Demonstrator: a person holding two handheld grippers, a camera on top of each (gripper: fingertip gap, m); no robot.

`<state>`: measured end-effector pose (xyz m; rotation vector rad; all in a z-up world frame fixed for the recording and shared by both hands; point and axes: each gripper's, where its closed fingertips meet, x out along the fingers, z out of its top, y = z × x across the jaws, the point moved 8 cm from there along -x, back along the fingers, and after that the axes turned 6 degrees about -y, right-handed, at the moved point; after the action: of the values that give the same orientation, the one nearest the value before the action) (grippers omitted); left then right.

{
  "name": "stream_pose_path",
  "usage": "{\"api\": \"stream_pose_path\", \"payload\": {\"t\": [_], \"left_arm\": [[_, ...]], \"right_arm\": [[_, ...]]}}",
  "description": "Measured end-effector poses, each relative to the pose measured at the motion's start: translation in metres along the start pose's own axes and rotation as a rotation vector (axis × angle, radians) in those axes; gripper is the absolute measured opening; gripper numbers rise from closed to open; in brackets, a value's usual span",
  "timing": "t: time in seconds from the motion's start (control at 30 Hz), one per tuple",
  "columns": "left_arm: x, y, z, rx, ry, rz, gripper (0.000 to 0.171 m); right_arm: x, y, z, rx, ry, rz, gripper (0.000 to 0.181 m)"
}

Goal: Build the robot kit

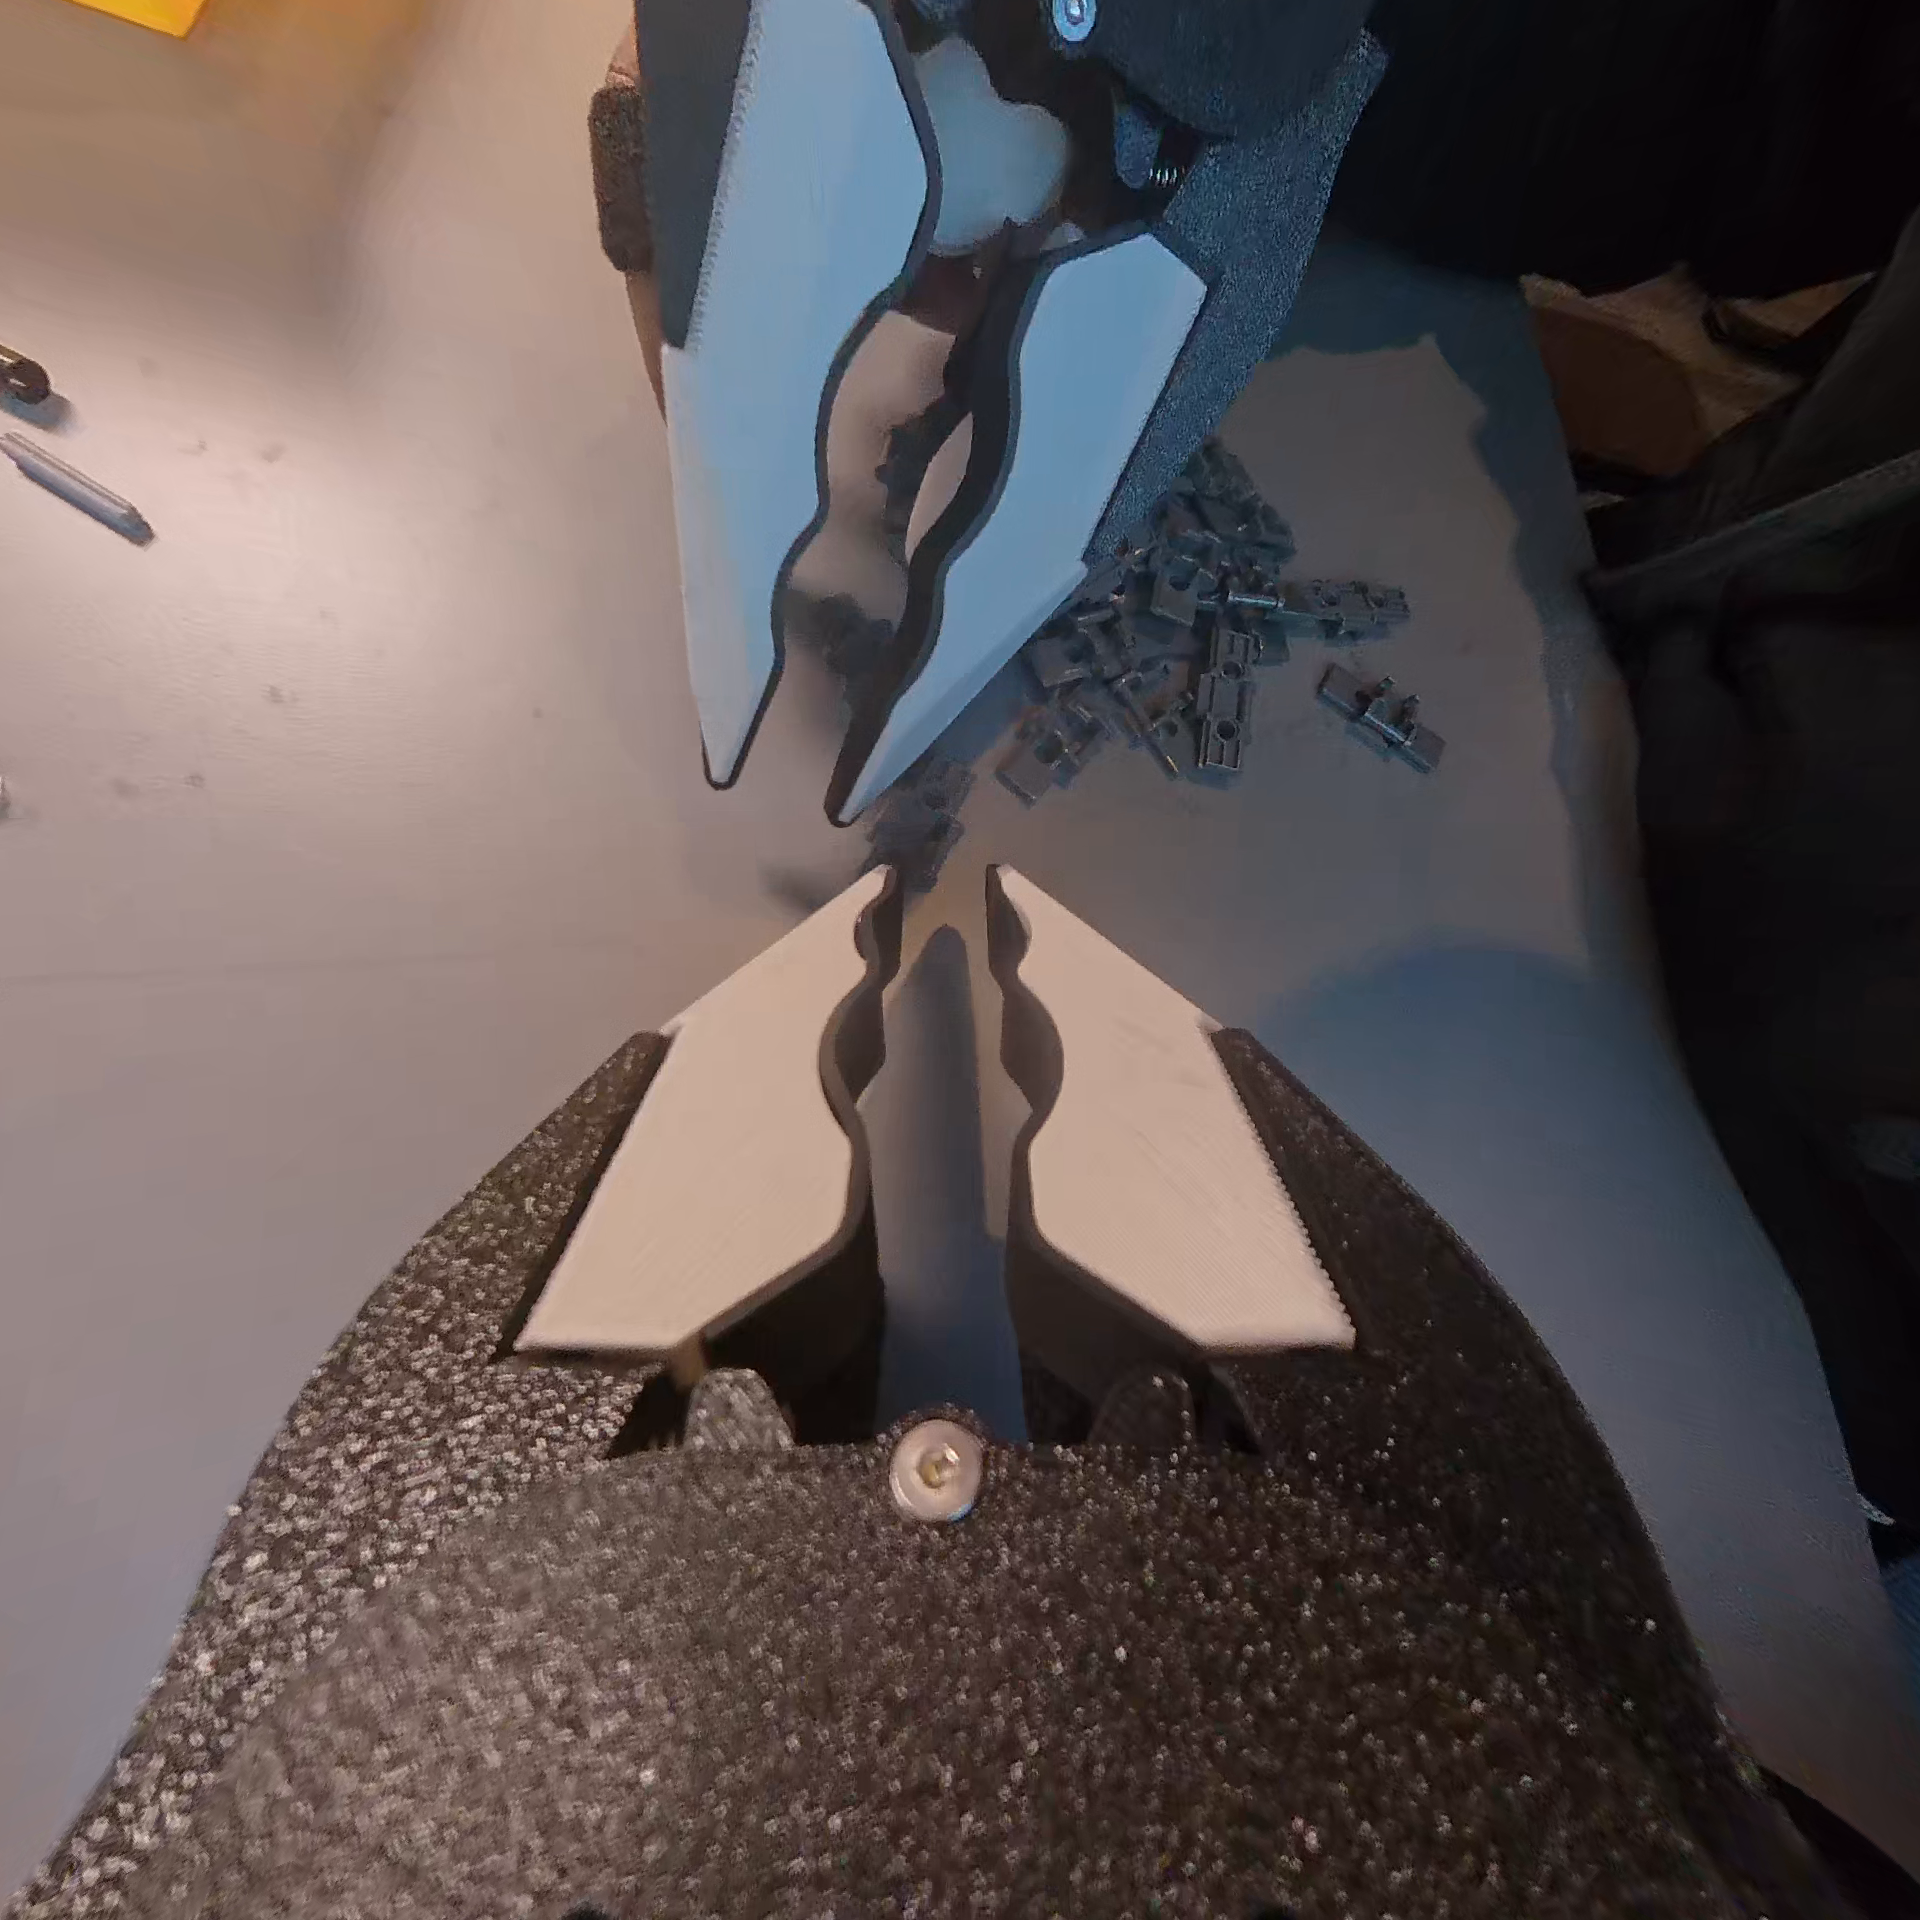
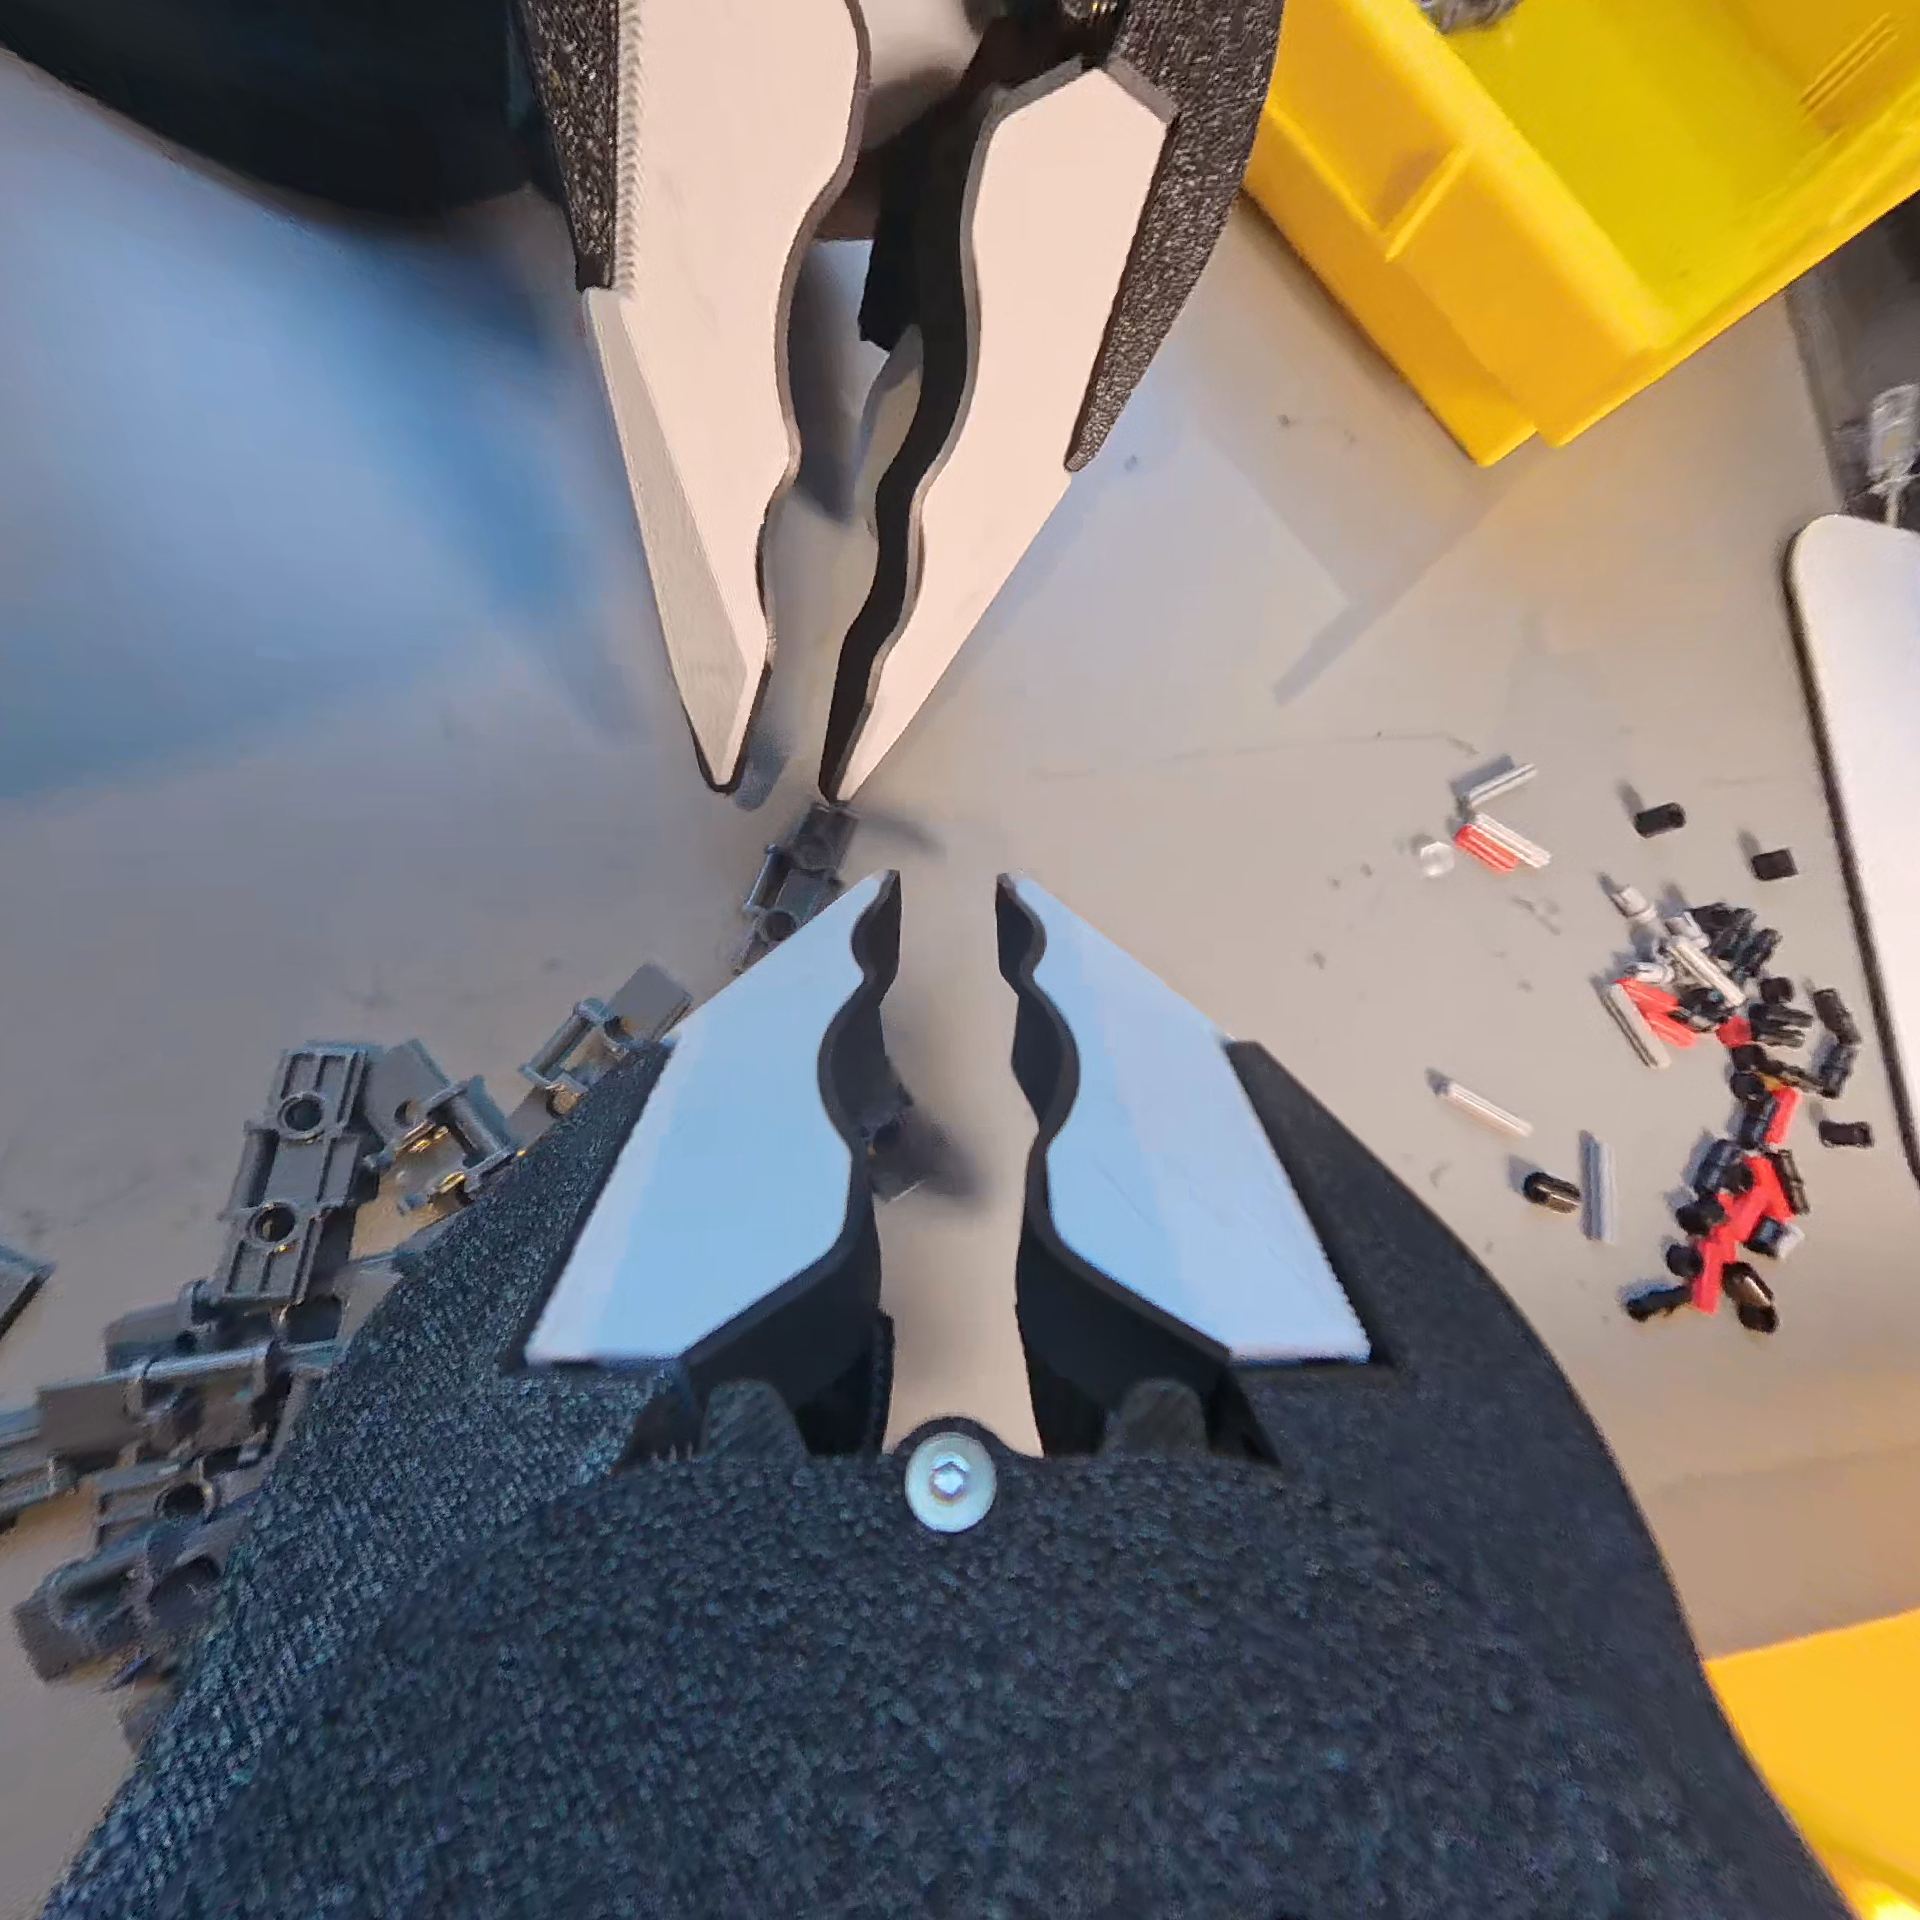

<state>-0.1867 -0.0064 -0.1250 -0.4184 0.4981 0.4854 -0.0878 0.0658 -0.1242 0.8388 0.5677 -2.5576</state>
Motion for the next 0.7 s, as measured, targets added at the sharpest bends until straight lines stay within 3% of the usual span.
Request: {"api": "stream_pose_path", "payload": {"t": [0.23, 0.43, 0.7], "left_arm": [[0.004, 0.004, -0.002, 0.016, 0.025, 0.052, 0.012], [0.003, 0.012, -0.001, 0.085, 0.035, 0.189, 0.01], [0.001, 0.009, 0.003, 0.086, -0.016, 0.166, 0.011]], "right_arm": [[-0.027, -0.007, -0.01, 0.074, 0.035, 0.066, 0.024], [-0.031, 0.001, -0.014, 0.064, 0.086, 0.14, 0.024], [-0.028, -0.001, -0.025, 0.089, 0.125, 0.149, 0.024]]}}
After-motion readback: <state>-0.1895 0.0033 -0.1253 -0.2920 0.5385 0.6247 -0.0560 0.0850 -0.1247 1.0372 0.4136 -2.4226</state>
